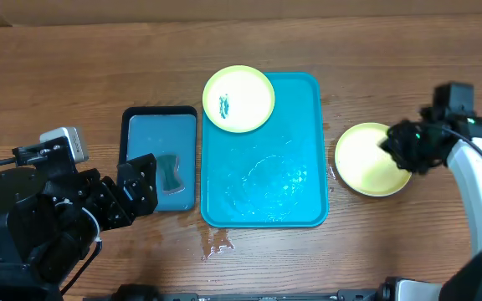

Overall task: Clean dirty plates on tray and stack at the side
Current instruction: 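Grip the remaining yellow plate rim with the right gripper and pull it down, then grasp the sponge in the water tray with the left gripper, then scrub the yellow plate with the sponge while the right gripper holds it, then return the sponge to the water tray with the left gripper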

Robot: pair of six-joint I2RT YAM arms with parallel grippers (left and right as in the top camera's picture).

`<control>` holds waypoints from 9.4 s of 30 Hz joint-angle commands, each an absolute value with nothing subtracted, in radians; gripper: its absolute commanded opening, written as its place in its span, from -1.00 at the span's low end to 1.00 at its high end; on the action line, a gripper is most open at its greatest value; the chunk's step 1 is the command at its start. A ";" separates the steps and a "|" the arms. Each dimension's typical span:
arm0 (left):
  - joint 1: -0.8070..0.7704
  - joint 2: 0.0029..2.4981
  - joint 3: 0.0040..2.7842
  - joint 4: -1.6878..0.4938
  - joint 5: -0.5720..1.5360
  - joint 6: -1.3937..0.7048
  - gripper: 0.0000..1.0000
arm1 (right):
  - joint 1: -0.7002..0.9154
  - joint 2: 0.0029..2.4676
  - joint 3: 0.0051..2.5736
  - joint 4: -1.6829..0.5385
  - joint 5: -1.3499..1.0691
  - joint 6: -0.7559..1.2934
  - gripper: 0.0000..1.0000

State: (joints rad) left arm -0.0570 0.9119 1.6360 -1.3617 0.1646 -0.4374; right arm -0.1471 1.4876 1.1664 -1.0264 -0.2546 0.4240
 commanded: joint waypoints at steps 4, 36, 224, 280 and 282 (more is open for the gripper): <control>-0.051 0.914 1.646 -1.359 0.165 -0.422 1.00 | 0.208 1.460 1.340 -0.871 -0.166 0.302 -0.04; -0.051 0.914 1.646 -1.359 0.165 -0.422 0.99 | 0.365 2.150 1.349 -0.278 -0.159 0.235 -0.92; -0.531 2.132 1.455 -0.973 -0.136 -0.462 -0.92 | 0.360 1.843 1.001 -0.641 -0.263 0.423 -0.92; -0.103 1.671 1.367 -1.175 -0.149 -0.455 -0.91 | 0.360 1.843 1.001 -0.661 -0.263 0.422 -0.92; -0.068 1.682 1.296 -1.120 -0.146 -0.456 -0.91 | 0.360 1.843 1.001 -0.659 -0.263 0.423 -0.92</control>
State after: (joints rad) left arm -0.1066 1.6493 1.3773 -1.1507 -0.1108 -0.4767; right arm 0.3614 1.8240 1.0245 -0.6506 -0.3260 0.4252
